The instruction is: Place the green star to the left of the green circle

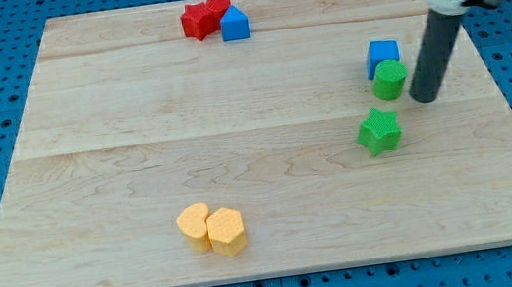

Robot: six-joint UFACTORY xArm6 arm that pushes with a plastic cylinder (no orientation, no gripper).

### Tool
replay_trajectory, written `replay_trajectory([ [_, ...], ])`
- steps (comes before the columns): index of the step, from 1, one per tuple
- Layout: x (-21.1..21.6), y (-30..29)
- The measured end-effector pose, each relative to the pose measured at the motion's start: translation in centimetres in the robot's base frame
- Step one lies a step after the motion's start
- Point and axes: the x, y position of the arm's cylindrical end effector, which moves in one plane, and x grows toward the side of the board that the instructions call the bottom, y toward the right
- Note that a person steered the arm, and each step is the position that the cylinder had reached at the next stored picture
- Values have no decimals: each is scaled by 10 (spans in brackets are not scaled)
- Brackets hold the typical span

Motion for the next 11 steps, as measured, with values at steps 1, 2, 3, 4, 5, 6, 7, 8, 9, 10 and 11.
replay_trajectory([
  [1, 33, 10],
  [2, 65, -23],
  [3, 73, -80],
  [4, 64, -106],
  [5, 55, -118],
  [6, 53, -91],
  [7, 51, -76],
  [8, 47, -79],
  [9, 38, -96],
  [10, 29, -102],
  [11, 12, -94],
])
